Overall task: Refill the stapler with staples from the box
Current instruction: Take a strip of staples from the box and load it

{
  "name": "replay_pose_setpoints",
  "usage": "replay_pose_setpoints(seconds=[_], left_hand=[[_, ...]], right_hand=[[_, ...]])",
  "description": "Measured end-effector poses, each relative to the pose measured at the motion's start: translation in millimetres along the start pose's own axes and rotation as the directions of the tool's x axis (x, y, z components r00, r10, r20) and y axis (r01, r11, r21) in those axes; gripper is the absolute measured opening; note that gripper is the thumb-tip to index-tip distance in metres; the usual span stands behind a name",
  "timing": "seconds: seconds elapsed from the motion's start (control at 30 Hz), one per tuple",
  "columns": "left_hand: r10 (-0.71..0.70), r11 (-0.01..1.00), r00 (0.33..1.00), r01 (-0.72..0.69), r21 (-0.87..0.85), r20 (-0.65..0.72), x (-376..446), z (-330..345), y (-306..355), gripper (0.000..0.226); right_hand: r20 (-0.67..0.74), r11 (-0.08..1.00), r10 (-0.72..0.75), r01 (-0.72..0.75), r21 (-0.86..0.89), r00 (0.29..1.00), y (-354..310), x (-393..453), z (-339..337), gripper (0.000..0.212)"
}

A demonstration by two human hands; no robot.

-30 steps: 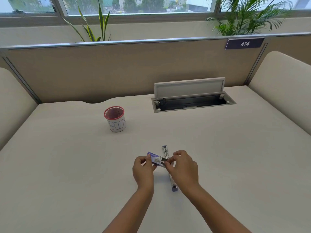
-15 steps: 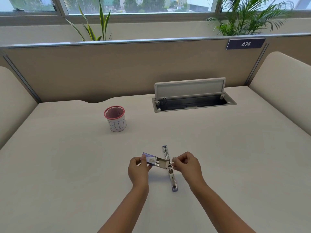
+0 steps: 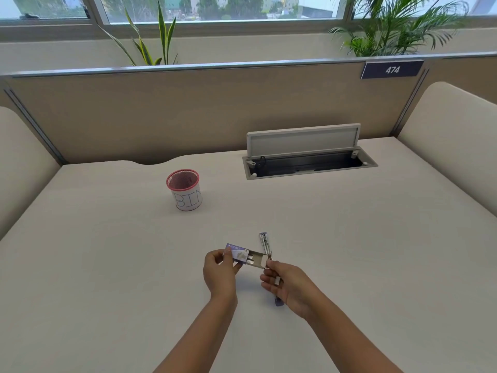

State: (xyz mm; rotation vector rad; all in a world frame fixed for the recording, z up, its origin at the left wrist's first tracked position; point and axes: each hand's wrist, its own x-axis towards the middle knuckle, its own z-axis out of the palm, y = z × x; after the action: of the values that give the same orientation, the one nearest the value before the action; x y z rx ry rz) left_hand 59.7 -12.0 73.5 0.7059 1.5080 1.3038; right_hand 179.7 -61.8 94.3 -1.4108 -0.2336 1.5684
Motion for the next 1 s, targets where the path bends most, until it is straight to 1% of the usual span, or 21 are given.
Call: replay_pose_setpoints(seconds=[0.2,0.3,0.37,0.5,0.57,0.6,0.7,0.77,0.83,0.9,0.97,1.0], left_hand=[[0.002,1.0,1.0,-0.002,-0.007,0.002,1,-1,1,0.015],[-0.01,1.0,1.0,0.01,-0.02,0.006,1,-1,0,0.012],[-0.016,1.0,1.0,0.016,-0.022,0.009,0,-1,-1,0.009],[-0.024,0.999,1.0,0.024,-0.025,0.02,-2,0,2,0.012],[-0.037,0.999,0.999,0.039,-0.031,0.038,-4,0,3,0.004],[-0.046,0.998,0.997,0.048,-0.033,0.058,-6,-1,4,0.002],[-0.069,0.997,0.987,0.073,-0.02,0.146,-11,-3,3,0.015],[-0.091,0.996,0.969,0.095,-0.003,0.231,-15,-6,3,0.021],[-0.137,0.991,0.927,0.128,0.049,0.35,-20,-9,3,0.029],[-0.179,0.982,0.873,0.128,0.141,0.453,-25,-11,2,0.038],[-0.2,0.975,0.836,0.117,0.191,0.511,-29,-11,1,0.043],[-0.205,0.974,0.826,0.121,0.19,0.525,-30,-11,0,0.044]], right_hand=[[0.033,1.0,-0.02,0.02,0.021,0.999,3,3,-1,0.013],[0.043,0.999,-0.039,0.039,0.004,0.998,4,3,-2,0.013],[0.038,0.998,-0.055,0.056,-0.019,0.998,5,3,-2,0.014],[0.019,0.994,-0.088,0.089,-0.057,0.996,4,4,-2,0.016],[0.003,0.994,-0.088,0.088,-0.066,0.996,3,3,-3,0.017],[-0.004,0.994,-0.089,0.088,-0.067,0.996,3,3,-3,0.018],[-0.016,0.991,-0.122,0.121,-0.056,0.992,-1,3,-4,0.018],[-0.02,0.987,-0.159,0.158,-0.021,0.987,-3,3,-6,0.015],[-0.027,0.982,-0.188,0.189,0.031,0.982,-6,3,-8,0.018],[-0.044,0.973,-0.219,0.222,0.057,0.975,-9,3,-10,0.02],[-0.049,0.97,-0.236,0.238,0.049,0.971,-12,3,-11,0.018],[-0.042,0.971,-0.234,0.235,0.038,0.971,-14,3,-12,0.017]])
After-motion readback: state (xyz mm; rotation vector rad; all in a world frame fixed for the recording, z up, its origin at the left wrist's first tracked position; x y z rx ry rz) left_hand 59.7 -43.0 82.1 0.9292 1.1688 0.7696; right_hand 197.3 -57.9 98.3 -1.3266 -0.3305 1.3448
